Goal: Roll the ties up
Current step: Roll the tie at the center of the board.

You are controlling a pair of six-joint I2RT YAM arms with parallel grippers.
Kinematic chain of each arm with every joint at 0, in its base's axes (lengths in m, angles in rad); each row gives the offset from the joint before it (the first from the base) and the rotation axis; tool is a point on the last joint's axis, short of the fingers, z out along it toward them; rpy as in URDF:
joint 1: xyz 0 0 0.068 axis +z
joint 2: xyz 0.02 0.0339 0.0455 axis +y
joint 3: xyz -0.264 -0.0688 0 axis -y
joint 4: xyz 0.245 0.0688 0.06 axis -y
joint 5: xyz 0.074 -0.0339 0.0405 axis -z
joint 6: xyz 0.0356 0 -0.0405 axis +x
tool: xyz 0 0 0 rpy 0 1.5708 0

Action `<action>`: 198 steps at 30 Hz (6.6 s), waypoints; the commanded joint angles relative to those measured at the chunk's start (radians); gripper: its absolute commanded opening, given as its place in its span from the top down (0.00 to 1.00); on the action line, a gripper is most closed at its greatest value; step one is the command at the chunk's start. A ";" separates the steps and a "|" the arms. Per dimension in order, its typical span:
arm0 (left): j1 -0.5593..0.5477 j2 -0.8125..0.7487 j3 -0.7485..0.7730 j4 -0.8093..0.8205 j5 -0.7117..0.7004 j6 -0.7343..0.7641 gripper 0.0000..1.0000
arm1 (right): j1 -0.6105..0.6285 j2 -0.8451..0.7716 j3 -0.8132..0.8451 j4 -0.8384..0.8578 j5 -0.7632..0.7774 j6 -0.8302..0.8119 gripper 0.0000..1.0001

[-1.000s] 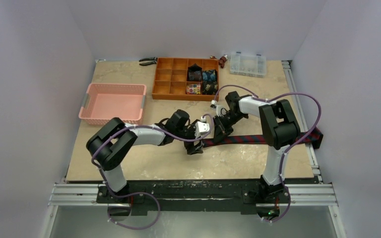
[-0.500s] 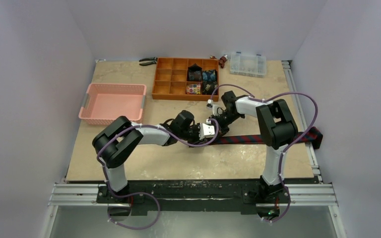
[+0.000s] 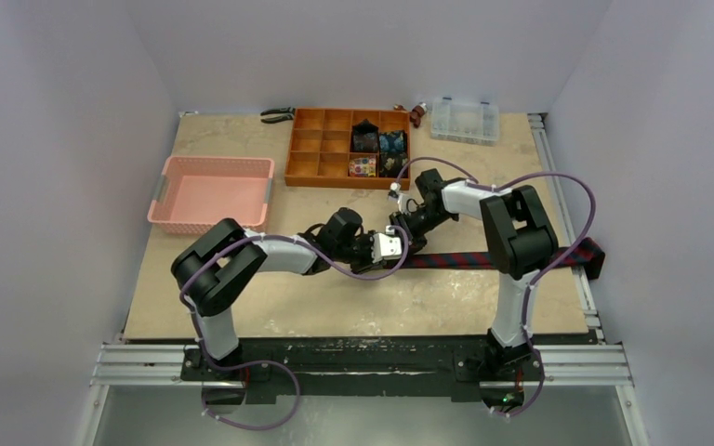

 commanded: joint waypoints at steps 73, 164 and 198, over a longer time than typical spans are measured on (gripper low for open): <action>0.015 0.054 0.034 -0.045 0.088 -0.141 0.65 | -0.003 -0.027 -0.009 0.019 0.198 -0.025 1.00; -0.002 0.137 0.143 -0.233 -0.013 -0.038 0.63 | -0.072 0.001 0.033 -0.047 0.053 0.017 1.00; 0.014 0.134 0.041 -0.005 0.072 -0.058 0.81 | -0.121 -0.057 0.010 -0.093 -0.029 -0.094 0.65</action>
